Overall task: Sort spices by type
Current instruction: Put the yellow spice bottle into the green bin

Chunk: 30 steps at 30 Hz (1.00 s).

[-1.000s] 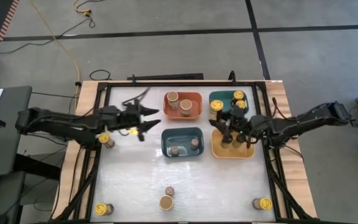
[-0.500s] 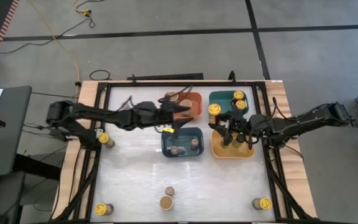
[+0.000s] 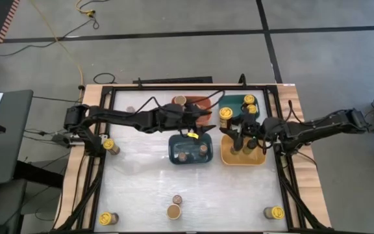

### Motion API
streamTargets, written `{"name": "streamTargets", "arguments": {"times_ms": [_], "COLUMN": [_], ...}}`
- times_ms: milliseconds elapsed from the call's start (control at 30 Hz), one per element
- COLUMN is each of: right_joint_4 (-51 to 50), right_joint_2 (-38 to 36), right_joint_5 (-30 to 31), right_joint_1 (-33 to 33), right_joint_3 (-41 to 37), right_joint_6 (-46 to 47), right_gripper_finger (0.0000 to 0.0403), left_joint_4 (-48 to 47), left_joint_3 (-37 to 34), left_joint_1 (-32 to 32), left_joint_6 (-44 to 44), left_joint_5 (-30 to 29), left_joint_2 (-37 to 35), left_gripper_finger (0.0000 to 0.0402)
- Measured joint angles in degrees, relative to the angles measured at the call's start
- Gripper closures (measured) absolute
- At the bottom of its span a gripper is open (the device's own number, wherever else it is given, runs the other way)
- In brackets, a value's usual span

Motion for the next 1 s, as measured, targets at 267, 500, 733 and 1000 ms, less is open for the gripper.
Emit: {"name": "streamTargets", "arguments": {"times_ms": [267, 500, 733, 1000], "right_joint_4": [-0.7, 0.1, 5.9, 12.1], "right_joint_2": [-0.9, -0.8, 0.1, 3.5], "right_joint_5": [0.0, -0.2, -6.6, -9.6], "right_joint_1": [-1.5, -1.5, -2.6, -2.6], "right_joint_3": [0.0, 0.0, 0.0, 0.2], "right_joint_6": [0.0, 0.0, 0.0, 0.5], "right_gripper_finger": [0.0176, 0.0176, 0.0175, 0.0175], "left_joint_4": [-0.9, 0.4, 6.5, 9.9], "left_joint_3": [0.6, 0.6, 0.6, 0.6], "left_joint_1": [0.1, 0.4, 3.4, 1.2], "left_joint_6": [-2.1, -8.5, -14.0, -8.5], "left_joint_5": [-0.4, 0.2, 11.7, 13.6], "left_joint_2": [0.0, 0.0, 0.0, 0.0], "left_gripper_finger": [0.0102, 0.0102, 0.0102, 0.0102]}}
